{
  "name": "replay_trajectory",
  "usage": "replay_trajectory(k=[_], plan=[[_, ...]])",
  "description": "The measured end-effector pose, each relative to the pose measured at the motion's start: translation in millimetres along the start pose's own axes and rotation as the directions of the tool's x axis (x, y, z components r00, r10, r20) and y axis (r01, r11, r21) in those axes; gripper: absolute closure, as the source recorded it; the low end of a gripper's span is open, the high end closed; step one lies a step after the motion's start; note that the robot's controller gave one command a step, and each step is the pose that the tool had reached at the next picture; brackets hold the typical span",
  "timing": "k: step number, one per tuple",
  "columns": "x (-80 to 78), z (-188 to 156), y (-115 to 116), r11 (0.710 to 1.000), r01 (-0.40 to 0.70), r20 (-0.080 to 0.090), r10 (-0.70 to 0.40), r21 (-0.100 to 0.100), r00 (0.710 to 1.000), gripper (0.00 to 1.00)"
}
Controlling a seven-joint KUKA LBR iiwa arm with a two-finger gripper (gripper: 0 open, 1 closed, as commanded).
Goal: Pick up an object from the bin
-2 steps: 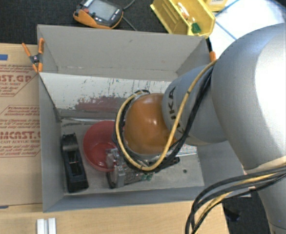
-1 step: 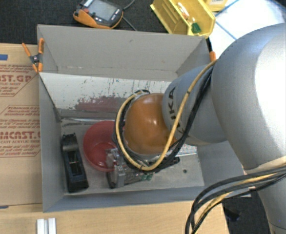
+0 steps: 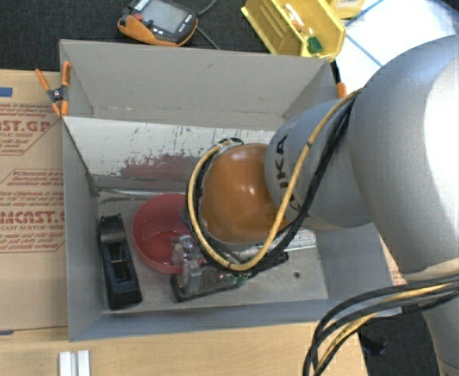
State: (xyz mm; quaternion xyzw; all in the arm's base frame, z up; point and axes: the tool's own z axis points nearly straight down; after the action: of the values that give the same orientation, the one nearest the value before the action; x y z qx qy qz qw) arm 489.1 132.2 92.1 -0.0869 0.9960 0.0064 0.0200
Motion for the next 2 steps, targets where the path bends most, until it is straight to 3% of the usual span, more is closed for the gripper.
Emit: replay_trajectory(k=[2], plan=[[0.7,-15.1,-0.2,1.0,-0.001,-0.006,0.001,0.001,1.0,1.0]])
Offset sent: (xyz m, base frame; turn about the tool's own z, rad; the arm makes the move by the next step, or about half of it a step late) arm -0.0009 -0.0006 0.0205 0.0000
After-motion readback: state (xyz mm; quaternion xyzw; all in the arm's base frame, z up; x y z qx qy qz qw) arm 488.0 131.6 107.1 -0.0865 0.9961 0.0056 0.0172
